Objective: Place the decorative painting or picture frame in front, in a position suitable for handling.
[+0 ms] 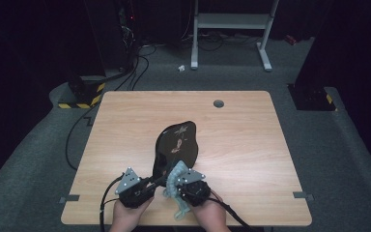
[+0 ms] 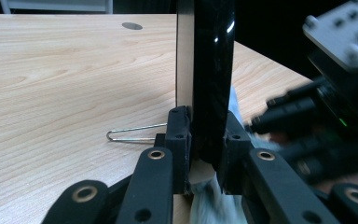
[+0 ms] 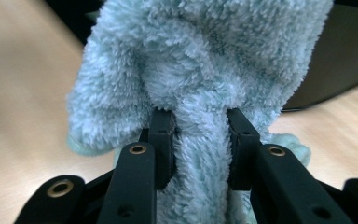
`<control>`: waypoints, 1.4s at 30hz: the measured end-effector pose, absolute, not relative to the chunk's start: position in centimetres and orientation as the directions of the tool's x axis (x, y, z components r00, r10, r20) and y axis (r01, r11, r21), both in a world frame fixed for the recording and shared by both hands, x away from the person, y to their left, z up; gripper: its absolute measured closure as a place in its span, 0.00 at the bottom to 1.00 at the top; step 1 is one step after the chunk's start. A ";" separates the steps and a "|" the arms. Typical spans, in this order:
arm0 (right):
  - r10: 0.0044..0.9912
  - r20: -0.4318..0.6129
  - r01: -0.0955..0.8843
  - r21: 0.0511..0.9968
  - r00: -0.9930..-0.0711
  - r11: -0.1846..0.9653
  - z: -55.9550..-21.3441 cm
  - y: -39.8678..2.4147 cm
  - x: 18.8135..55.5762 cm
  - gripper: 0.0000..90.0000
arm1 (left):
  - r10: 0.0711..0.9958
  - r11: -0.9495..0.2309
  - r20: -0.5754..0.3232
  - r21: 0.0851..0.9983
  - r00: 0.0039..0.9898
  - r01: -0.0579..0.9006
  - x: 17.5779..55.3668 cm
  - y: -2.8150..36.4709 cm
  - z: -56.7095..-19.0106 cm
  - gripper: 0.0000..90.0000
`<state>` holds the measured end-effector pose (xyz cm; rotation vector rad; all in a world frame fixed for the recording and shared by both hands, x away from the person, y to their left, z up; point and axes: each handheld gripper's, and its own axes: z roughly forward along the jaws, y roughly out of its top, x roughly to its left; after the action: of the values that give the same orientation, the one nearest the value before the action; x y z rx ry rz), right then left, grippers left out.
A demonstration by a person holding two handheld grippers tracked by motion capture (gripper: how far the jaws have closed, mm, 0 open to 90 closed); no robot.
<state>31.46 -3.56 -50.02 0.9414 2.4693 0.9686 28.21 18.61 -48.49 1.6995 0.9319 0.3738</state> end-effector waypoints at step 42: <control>0.676 -0.057 0.442 0.717 -0.734 0.540 -50.5 -3.4 29.7 0.76 | 0.739 -0.073 -0.230 0.907 0.633 0.415 28.4 18.6 -48.3 0.84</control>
<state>29.75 -3.37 -50.48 0.9238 2.4534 1.0066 28.37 18.55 -48.31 1.6989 0.9528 0.3493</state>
